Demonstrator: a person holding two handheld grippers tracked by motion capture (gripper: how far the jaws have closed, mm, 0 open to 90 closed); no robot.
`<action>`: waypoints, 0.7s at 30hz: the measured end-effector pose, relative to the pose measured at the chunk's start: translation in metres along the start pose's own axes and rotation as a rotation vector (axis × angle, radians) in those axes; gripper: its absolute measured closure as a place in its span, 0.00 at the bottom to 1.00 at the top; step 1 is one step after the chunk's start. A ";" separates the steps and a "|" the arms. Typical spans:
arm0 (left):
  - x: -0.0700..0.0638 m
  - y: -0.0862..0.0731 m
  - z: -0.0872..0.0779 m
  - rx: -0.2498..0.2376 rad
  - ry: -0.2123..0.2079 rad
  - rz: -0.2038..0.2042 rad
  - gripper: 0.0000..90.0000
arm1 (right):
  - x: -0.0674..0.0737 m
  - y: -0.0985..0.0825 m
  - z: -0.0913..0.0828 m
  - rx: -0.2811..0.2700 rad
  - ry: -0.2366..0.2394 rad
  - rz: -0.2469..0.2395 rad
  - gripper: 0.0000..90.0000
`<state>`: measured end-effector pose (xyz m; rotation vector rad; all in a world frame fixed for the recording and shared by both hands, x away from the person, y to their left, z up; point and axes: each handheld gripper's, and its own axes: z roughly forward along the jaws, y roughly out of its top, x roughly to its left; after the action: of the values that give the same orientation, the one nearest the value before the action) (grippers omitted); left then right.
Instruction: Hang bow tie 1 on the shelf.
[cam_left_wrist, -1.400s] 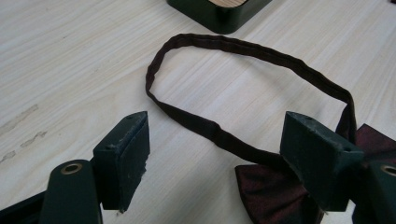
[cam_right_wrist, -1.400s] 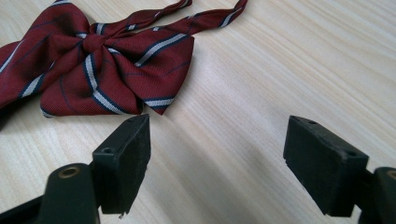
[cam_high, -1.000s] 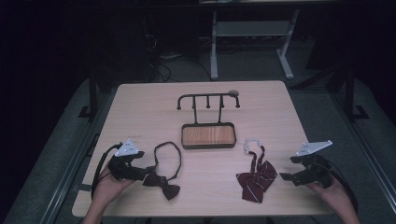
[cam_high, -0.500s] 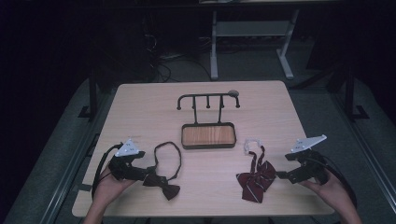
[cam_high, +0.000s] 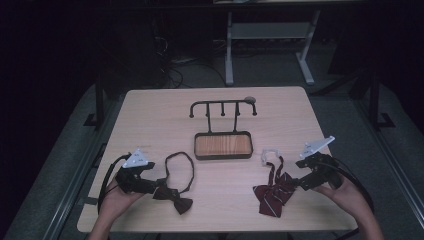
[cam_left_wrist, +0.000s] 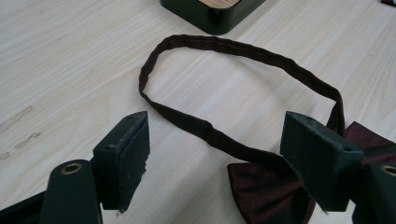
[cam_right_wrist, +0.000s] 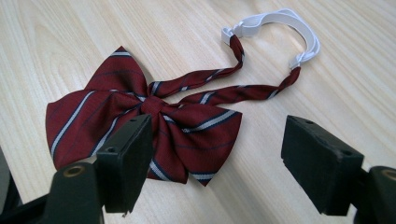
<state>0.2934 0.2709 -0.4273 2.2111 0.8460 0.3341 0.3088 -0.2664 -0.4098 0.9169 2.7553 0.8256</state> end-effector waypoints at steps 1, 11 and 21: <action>0.000 0.000 0.000 0.000 0.000 0.000 0.27 | 0.000 0.002 0.000 0.005 -0.001 -0.004 0.27; 0.000 0.000 0.001 0.002 -0.001 0.004 0.27 | -0.005 0.024 0.005 0.050 0.020 -0.024 0.41; 0.000 0.000 0.001 -0.003 0.001 0.005 0.27 | -0.015 0.043 0.012 0.090 0.008 -0.047 0.49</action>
<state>0.2934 0.2704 -0.4282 2.2112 0.8404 0.3384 0.3466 -0.2409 -0.3973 0.8609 2.8300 0.7048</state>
